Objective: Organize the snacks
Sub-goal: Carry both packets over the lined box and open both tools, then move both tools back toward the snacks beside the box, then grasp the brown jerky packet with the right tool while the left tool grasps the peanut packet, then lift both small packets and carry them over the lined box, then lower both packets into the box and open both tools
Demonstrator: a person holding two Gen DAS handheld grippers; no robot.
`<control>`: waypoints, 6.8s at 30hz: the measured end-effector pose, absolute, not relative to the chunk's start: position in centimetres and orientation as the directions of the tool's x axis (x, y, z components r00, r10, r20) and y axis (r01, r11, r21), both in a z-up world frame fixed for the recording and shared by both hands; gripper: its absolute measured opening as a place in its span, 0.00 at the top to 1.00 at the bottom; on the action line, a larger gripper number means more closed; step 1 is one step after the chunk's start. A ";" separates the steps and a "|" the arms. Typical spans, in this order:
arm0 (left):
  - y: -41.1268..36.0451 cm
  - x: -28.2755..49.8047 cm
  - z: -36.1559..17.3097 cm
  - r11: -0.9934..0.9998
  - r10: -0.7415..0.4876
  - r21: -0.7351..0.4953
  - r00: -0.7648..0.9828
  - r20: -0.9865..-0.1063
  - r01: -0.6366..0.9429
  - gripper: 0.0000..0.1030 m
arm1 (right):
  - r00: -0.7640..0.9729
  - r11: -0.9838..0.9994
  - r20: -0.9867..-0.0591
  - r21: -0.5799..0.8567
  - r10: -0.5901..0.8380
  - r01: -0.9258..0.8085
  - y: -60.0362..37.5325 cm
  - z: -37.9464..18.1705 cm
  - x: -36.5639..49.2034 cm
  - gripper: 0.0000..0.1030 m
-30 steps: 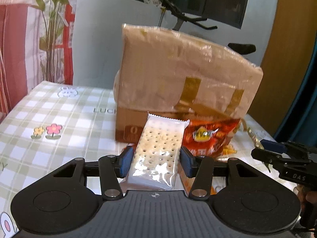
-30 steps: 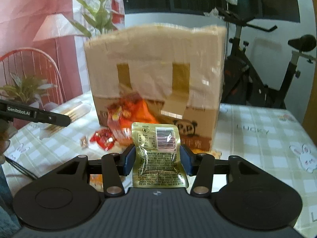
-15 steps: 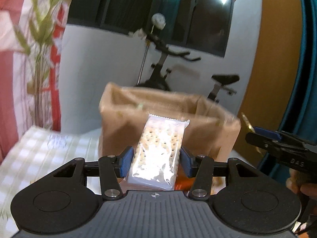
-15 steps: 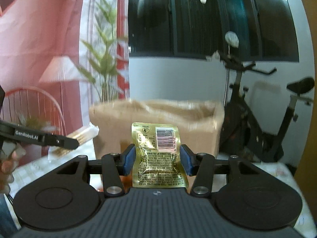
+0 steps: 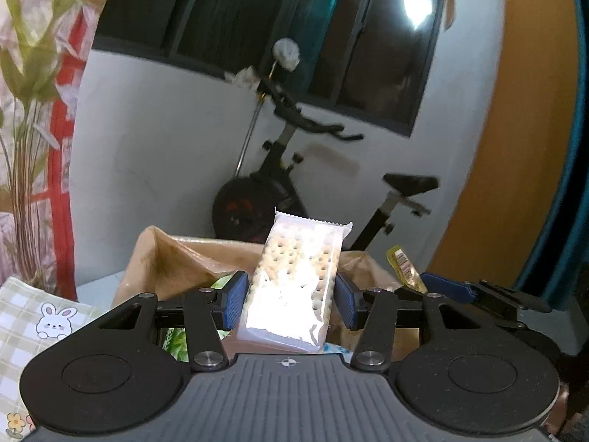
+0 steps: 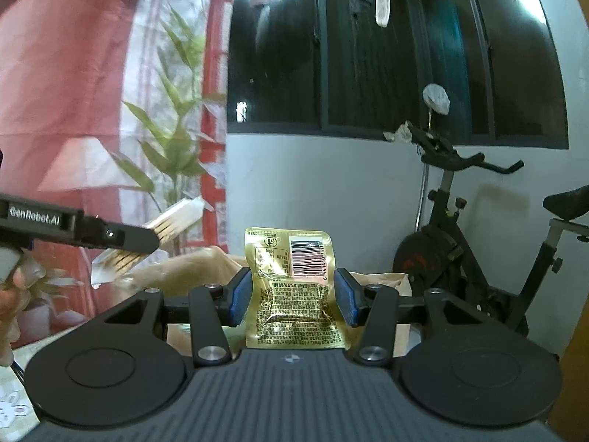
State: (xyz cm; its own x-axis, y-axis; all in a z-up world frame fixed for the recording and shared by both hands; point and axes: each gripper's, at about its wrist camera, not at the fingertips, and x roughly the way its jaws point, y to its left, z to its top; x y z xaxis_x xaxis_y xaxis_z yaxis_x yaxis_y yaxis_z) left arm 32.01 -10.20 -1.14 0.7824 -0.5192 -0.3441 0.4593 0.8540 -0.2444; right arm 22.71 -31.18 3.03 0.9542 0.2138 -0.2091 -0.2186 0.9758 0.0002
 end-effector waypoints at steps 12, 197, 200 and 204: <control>-11.9 35.8 -3.5 0.877 -0.479 -0.219 0.767 -0.426 0.427 0.41 | 0.924 0.990 -0.356 0.012 0.137 -0.142 -32.8 0.5 27.2 0.43; -8.2 29.5 -1.7 0.905 -0.417 -0.107 0.814 -0.404 0.411 0.49 | 0.933 0.992 -0.341 0.077 0.119 -0.098 -32.7 0.9 22.6 0.47; -7.0 28.3 -1.8 0.910 -0.408 -0.109 0.819 -0.403 0.399 0.49 | 0.938 0.990 -0.322 0.089 0.130 -0.107 -32.7 1.1 21.3 0.47; -5.5 26.6 -2.2 0.915 -0.399 -0.124 0.821 -0.409 0.383 0.49 | 0.944 0.988 -0.297 0.094 0.146 -0.123 -32.3 1.1 19.6 0.47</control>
